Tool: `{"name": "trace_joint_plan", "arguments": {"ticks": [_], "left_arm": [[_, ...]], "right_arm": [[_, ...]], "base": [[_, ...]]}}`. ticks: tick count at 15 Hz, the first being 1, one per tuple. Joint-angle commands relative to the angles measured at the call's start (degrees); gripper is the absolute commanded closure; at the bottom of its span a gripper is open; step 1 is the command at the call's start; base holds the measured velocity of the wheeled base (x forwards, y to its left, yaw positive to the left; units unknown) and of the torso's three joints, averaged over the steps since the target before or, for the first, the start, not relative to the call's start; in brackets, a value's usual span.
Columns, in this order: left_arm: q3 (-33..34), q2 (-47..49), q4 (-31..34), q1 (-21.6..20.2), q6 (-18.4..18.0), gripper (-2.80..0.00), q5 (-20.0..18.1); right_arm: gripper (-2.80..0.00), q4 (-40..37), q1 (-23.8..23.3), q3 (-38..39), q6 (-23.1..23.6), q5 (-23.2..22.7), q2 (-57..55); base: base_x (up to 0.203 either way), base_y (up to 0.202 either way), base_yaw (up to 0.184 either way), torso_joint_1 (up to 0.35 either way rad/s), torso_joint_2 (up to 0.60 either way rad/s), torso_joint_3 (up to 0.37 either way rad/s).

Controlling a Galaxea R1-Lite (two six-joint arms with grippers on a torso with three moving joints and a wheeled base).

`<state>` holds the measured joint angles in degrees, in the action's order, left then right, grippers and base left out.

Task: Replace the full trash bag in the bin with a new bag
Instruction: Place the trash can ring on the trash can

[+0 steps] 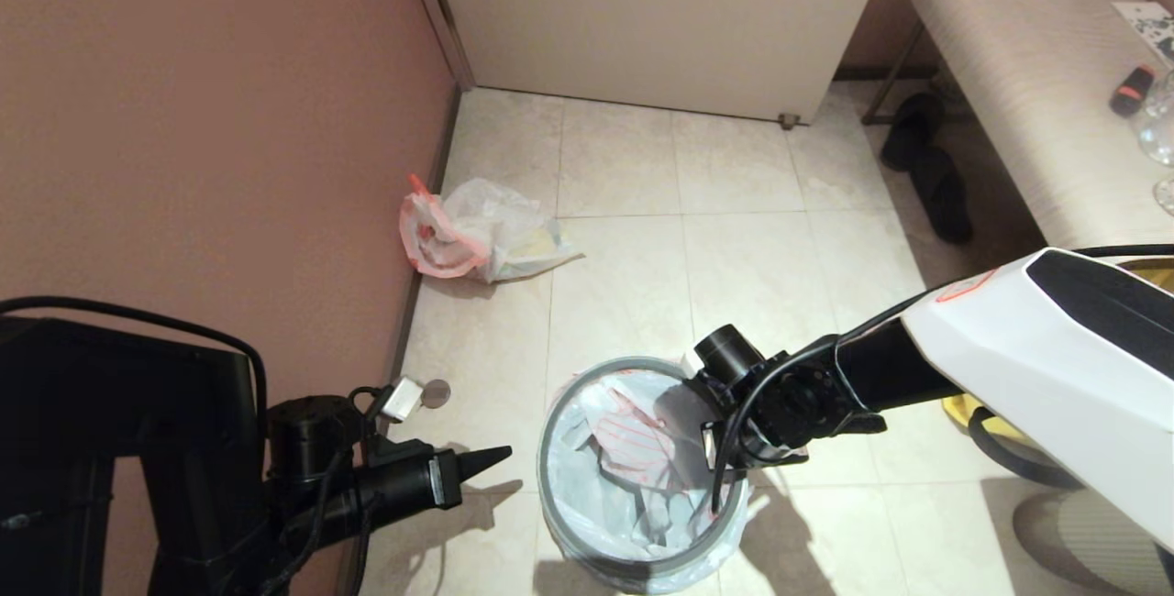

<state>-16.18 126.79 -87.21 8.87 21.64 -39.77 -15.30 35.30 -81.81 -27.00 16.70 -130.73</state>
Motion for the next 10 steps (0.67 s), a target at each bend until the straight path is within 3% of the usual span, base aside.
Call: {"name": "trace_joint_plan", "arguments": {"ticks": [1, 2, 10], "left_arm": [[0.01, 0.12, -2.74, 0.0, 0.16, 0.0, -0.22], [0.01, 0.16, -2.74, 0.0, 0.12, 0.0, -0.22], [0.01, 0.21, -2.74, 0.0, 0.07, 0.0, -0.22]], "right_arm": [[0.0, -0.18, -0.06, 0.54, 1.13, 0.37, 0.92], [-2.8, -0.09, 0.03, 0.6, 1.25, 0.98, 1.08], [-2.8, -0.26, 0.03, 1.91, 1.16, 0.73, 4.87]], "base": [[0.0, 0.0, 0.0, 0.0, 0.0, 0.0], [0.0, 0.0, 0.0, 0.0, 0.0, 0.0], [0.0, 0.0, 0.0, 0.0, 0.0, 0.0]]}}
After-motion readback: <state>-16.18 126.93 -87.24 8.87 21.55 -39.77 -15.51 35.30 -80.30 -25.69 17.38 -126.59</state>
